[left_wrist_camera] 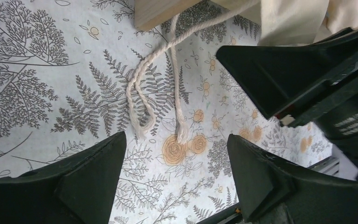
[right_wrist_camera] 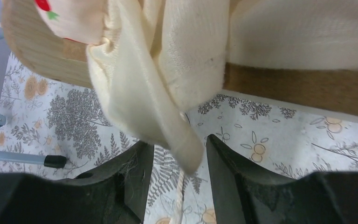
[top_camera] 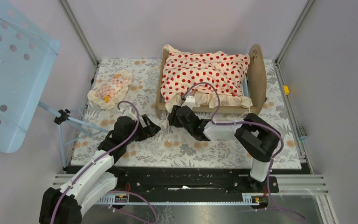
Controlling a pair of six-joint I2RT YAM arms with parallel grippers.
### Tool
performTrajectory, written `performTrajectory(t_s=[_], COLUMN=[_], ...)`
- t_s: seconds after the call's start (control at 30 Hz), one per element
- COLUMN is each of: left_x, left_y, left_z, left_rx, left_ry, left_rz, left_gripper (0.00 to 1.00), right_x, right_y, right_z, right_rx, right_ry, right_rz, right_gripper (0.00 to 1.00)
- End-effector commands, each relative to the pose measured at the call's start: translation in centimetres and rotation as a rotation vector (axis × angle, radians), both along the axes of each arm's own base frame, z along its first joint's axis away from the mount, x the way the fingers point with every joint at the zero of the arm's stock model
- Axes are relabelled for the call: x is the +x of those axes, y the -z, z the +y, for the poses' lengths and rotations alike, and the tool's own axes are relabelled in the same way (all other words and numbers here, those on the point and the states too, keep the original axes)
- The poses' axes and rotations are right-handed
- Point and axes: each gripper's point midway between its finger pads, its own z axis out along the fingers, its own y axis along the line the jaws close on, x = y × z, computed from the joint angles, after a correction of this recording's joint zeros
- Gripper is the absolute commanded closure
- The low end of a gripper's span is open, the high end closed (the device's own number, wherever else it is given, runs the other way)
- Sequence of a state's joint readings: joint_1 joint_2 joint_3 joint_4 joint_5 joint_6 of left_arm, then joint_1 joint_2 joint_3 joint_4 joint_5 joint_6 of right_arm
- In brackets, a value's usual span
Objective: Set up the pet bed
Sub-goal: Tie the ropes to the bed frame.
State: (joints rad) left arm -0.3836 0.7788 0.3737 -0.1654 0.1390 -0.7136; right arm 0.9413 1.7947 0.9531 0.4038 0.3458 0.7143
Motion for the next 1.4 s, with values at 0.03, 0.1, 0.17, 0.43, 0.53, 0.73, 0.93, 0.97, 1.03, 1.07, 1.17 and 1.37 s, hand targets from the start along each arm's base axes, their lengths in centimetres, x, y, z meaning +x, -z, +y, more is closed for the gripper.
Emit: performTrajectory(t_s=[0.03,0.1,0.17,0.43,0.53,0.73,0.93,0.97,1.03,1.07,1.17,1.37], left_x=[1.2,1.0,1.1,1.4,1.6,2.4,2.9,2.9,2.9,2.9,3.0,3.0], left_y=[-2.8,-3.6,-3.9,-2.2,-1.8,-1.0,0.1,0.3,0.9,1.1,1.7,2.6], left_z=[-1.9,-2.8,-3.2,-4.3,-4.3,-4.2,-4.8,-4.9,-4.8,-4.8,-4.6,-4.7], left_rx=[-0.191,-0.254,-0.302,-0.353,-0.358,-0.347,-0.345,-0.341,-0.329,-0.323,-0.313,-0.305], left_ry=[-0.035,-0.004,0.000,0.012,0.001,-0.029,-0.017,-0.016,-0.018,-0.021,-0.027,-0.031], left_rz=[-0.059,-0.080,-0.108,-0.077,-0.076,-0.078,-0.057,-0.052,-0.041,-0.039,-0.037,-0.018], left_gripper=[0.26,0.35,0.39,0.46,0.47,0.52,0.54,0.54,0.55,0.55,0.55,0.55], right_x=[2.5,2.7,2.9,4.3,4.9,6.0,6.7,6.8,6.9,6.9,6.8,6.2], right_y=[-2.2,-2.0,-1.7,-1.3,-0.5,0.3,0.8,0.9,1.1,1.1,1.6,1.7], right_z=[2.6,2.8,2.9,2.7,2.3,1.3,0.9,0.5,-0.5,-1.0,-2.7,-4.4], right_rx=[0.140,0.153,0.160,0.164,0.141,0.129,0.116,0.107,0.082,0.067,0.004,-0.036], right_ry=[0.026,0.029,0.039,0.102,0.149,0.225,0.278,0.297,0.342,0.364,0.424,0.461], right_rz=[-0.089,-0.093,-0.095,-0.133,-0.138,-0.173,-0.188,-0.188,-0.186,-0.186,-0.178,-0.170], right_gripper=[0.53,0.57,0.57,0.51,0.51,0.49,0.48,0.48,0.48,0.48,0.48,0.48])
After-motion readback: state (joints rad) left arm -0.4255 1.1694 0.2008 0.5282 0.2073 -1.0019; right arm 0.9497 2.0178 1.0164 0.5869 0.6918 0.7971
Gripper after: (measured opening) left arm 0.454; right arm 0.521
